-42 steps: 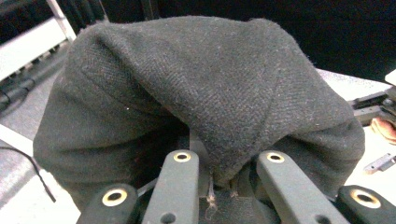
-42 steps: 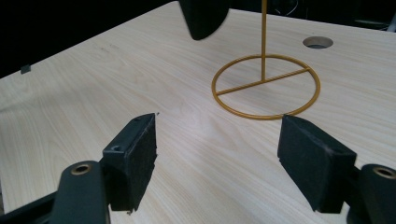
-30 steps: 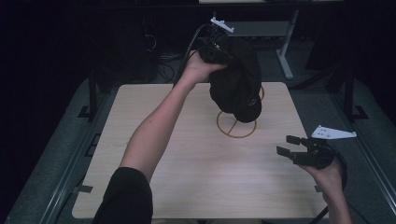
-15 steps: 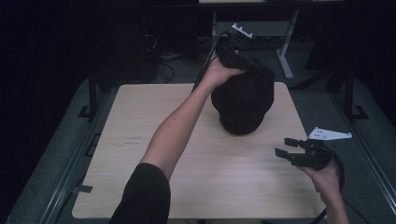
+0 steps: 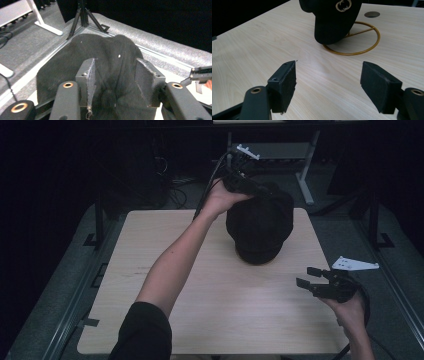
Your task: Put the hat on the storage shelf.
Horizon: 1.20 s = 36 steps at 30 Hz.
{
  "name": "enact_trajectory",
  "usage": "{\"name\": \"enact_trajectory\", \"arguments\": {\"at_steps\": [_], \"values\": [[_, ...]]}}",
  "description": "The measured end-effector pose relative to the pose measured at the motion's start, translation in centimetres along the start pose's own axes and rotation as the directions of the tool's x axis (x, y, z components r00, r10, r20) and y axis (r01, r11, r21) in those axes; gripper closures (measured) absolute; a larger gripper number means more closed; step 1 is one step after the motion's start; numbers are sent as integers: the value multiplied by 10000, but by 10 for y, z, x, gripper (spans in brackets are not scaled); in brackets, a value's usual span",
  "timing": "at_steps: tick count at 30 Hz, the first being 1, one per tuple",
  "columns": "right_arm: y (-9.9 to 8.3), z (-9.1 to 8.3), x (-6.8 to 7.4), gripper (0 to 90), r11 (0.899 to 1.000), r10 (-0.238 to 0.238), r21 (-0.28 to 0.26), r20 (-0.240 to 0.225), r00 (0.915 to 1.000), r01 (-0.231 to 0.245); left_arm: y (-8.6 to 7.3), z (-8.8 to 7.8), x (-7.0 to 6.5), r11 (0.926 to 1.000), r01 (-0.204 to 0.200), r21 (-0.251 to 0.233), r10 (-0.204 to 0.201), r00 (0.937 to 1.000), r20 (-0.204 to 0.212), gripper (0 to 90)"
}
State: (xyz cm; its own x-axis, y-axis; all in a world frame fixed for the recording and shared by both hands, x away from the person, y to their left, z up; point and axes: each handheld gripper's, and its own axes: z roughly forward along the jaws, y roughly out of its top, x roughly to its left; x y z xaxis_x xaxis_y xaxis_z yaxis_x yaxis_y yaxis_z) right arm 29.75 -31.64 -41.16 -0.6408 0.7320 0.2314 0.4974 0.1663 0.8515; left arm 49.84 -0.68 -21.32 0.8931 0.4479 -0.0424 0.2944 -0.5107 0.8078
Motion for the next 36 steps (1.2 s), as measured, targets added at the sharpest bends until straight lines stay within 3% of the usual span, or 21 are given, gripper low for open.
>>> {"name": "enact_trajectory", "arguments": {"at_steps": [18, 36], "values": [[0, 13, 11, 263, 9990, -225, 383, -100, 9997, 229, -35, -47, -5, 9994, -55, -342, 50, 9999, -147, 422], [4, 21, 19, 255, 9970, -436, 634, -227, 9988, 450, -94, -79, -7, 9977, 385, -559, -416, 9977, -540, 345]]}}
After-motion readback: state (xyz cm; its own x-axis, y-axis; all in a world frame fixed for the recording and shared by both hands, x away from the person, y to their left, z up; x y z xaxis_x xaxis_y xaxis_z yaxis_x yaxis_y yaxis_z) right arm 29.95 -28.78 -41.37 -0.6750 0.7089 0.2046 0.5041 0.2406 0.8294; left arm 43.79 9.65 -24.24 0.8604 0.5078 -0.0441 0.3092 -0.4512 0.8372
